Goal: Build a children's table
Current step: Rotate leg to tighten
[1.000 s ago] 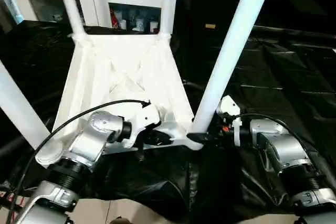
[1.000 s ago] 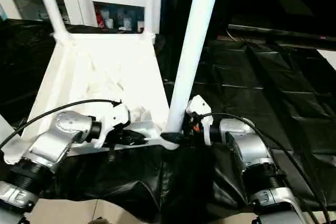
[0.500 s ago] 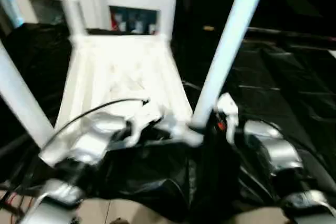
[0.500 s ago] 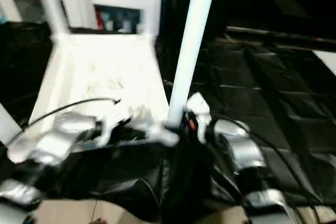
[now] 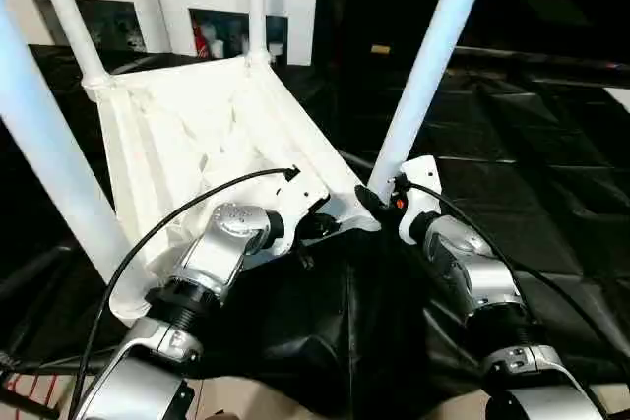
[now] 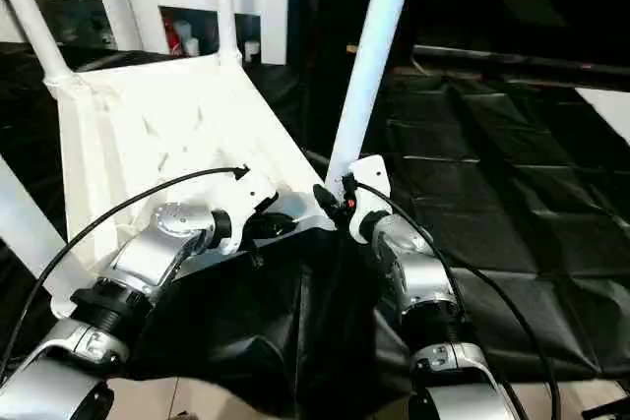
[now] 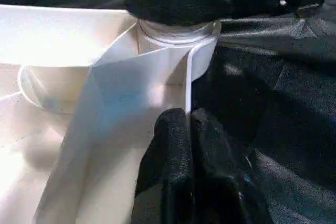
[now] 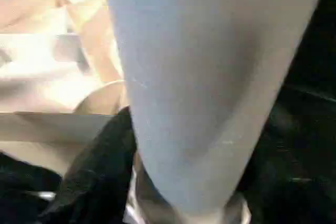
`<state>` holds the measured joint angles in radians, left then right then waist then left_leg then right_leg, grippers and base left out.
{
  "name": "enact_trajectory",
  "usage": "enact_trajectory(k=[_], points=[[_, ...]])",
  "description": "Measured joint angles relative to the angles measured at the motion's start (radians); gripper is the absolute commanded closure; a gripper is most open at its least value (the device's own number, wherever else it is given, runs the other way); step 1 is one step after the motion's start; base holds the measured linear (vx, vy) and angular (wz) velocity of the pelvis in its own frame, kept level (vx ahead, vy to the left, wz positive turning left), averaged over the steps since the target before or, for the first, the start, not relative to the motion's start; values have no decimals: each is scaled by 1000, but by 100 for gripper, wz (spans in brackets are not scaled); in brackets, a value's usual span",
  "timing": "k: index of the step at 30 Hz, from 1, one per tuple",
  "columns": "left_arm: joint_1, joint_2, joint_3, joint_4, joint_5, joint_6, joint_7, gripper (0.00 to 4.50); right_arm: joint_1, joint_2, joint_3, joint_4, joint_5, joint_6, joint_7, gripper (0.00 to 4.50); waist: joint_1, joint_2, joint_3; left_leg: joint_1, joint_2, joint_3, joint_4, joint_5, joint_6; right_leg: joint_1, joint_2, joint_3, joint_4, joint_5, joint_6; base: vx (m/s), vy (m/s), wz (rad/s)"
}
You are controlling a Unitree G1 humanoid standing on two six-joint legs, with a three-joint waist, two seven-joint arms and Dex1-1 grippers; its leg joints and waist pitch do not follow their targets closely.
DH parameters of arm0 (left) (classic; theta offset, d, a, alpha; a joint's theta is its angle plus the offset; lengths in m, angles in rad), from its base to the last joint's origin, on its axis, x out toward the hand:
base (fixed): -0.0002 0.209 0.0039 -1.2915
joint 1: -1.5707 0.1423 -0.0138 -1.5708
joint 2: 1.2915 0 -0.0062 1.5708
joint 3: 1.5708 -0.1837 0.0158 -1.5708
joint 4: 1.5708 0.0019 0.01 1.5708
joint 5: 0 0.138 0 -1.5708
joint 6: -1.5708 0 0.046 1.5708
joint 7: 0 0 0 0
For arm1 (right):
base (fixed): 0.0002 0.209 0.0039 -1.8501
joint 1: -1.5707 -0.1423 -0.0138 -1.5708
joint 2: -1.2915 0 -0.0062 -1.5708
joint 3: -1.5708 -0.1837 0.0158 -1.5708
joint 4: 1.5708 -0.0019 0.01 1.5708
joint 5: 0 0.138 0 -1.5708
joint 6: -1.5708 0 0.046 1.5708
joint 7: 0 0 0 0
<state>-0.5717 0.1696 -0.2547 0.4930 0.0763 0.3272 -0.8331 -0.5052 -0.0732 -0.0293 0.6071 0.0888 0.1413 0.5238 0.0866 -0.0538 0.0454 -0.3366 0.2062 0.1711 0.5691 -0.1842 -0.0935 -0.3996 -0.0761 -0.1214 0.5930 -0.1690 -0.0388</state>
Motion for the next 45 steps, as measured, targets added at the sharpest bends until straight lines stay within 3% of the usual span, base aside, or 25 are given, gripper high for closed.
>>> enact_trajectory(k=[2,6,10,15,18,23,26,31,32,33,35,37,39,40,42,45], points=[[6,2,-4,-9,0,-4,-7,450,12,-21,9,-17,-5,-2,39,132,3,2,0,0,0,0,-1,0,0,0,0,0,0,-1,0,0,0,0],[12,20,-18,-17,-2,-32,-49,450,42,-121,61,-45,-15,-38,207,132,10,3,0,-1,0,1,-1,0,0,0,0,0,-1,-1,0,0,0,0],[25,63,-47,-40,-8,-88,-155,450,79,-258,93,-105,27,-26,427,132,27,6,3,-3,0,1,1,0,0,0,-1,0,-1,-1,0,0,0,0],[41,102,-71,-72,-33,-131,-254,450,105,-371,105,-149,65,10,597,132,35,8,4,-4,0,1,3,0,1,-1,-1,0,-1,-1,0,0,0,0],[50,127,-78,-90,-51,-142,-306,450,119,-437,86,-162,112,50,675,132,34,10,5,-9,0,1,3,0,1,-3,-1,0,0,-1,0,0,0,0],[78,177,-81,-118,-82,-170,-425,450,132,-557,-39,-150,145,79,674,132,42,14,7,-11,1,1,4,0,2,-5,-1,0,1,0,-2,0,0,0],[95,183,-93,-146,-85,-174,-444,450,128,-541,-67,-128,146,79,613,132,43,14,7,-11,1,1,6,0,2,-5,-1,0,2,-1,0,0,0,0],[111,184,-105,-174,-85,-180,-447,450,131,-497,-63,-133,145,86,524,132,43,12,7,-12,1,1,9,0,1,-4,-1,0,3,-1,0,0,0,0],[114,185,-103,-178,-85,-180,-446,406,131,-485,-64,-133,143,84,488,134,41,10,7,-12,1,1,9,0,1,-4,-1,0,3,-1,0,0,0,0],[120,186,-98,-188,-86,-178,-441,406,130,-473,-65,-133,139,84,455,134,38,9,7,-12,1,1,9,0,1,-4,-1,0,3,-1,0,0,0,0],[174,162,-28,-251,-167,-170,-402,395,126,-386,-105,-134,128,76,301,134,29,-2,10,-12,2,1,8,0,1,-6,-1,0,4,-1,0,0,0,0],[186,130,14,-320,-218,-146,-355,375,126,-333,-119,-146,125,95,210,104,25,-11,10,-13,2,1,9,0,1,-7,-1,-1,4,-1,0,0,0,0],[197,121,72,-375,-251,-115,-296,354,141,-308,-128,-195,127,107,161,97,21,-13,9,-14,2,2,8,0,1,-7,-1,0,3,-1,0,0,0,0],[218,103,141,-408,-269,-105,-228,351,170,-284,-140,-249,136,113,134,91,19,-16,8,-13,2,2,8,-1,1,-6,-1,0,4,-1,0,0,0,0],[249,65,232,-437,-270,-111,-95,325,219,-245,-143,-325,137,129,79,59,15,-22,7,-13,2,1,6,0,1,-6,0,0,3,-2,2,0,0,0],[295,-7,334,-461,-257,-117,108,311,281,-181,-146,-404,137,137,-6,54,8,-34,9,-13,2,1,7,0,1,-6,0,0,3,-2,2,0,0,0]])
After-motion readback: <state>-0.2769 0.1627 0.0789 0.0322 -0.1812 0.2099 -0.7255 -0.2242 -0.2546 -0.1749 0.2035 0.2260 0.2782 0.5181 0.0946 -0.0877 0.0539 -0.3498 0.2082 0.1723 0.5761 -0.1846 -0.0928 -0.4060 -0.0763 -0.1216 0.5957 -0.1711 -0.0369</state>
